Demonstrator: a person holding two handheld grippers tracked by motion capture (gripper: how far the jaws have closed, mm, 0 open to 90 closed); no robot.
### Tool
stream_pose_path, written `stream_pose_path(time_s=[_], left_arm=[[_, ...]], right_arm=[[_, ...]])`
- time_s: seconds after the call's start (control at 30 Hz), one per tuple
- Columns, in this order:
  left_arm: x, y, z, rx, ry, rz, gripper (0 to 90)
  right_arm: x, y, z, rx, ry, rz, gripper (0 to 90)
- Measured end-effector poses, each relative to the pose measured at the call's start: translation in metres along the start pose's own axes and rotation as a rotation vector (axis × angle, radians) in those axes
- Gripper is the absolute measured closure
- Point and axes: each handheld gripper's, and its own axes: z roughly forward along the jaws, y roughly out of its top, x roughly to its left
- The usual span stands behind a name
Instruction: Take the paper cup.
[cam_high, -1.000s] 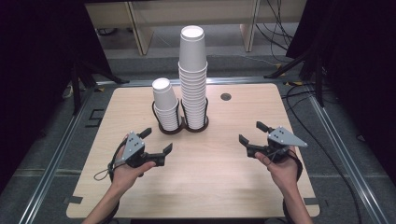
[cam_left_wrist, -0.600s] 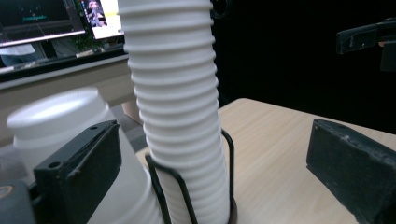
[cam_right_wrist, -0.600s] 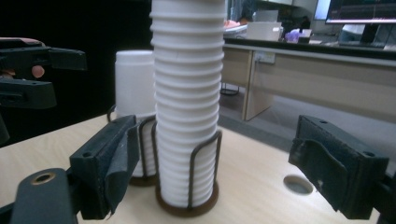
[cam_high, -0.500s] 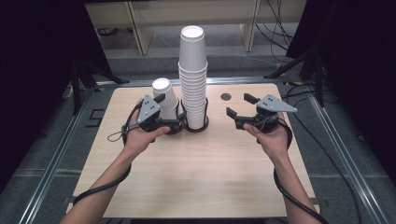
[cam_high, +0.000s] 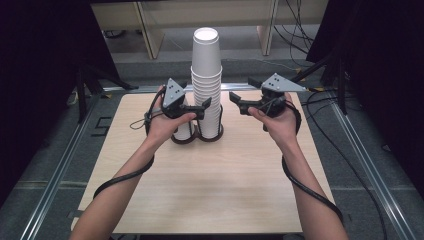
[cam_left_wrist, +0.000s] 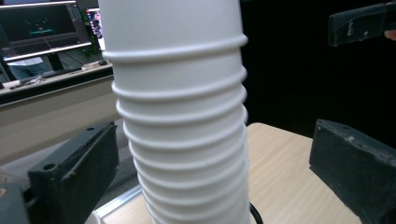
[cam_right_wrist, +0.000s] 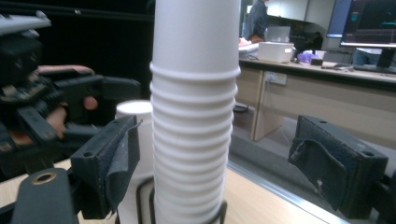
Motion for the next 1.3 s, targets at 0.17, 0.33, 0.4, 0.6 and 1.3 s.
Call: stream_pose_path(time_s=[0.17, 0.33, 0.4, 0.6, 1.3], left_arm=[[0.007, 0.008, 0.015, 0.010, 0.004, -0.006, 0.0], [0.014, 0.014, 0.023, -0.008, 0.004, -0.042, 0.1], [0.016, 0.015, 0.026, -0.005, 0.017, -0.039, 0.1], [0.020, 0.015, 0.034, 0.000, 0.025, -0.043, 1.5], [0.020, 0.018, 0.040, -0.008, 0.000, -0.054, 5.6]], right_arm=[[0.001, 0.016, 0.016, 0.001, 0.024, 0.007, 15.9], [-0.001, 0.037, 0.039, -0.009, 0.048, 0.025, 15.9], [-0.002, 0.045, 0.047, -0.009, 0.049, 0.019, 15.8], [-0.004, 0.069, 0.076, -0.019, 0.058, 0.018, 15.7], [0.002, 0.097, 0.113, -0.010, 0.065, 0.001, 22.2]])
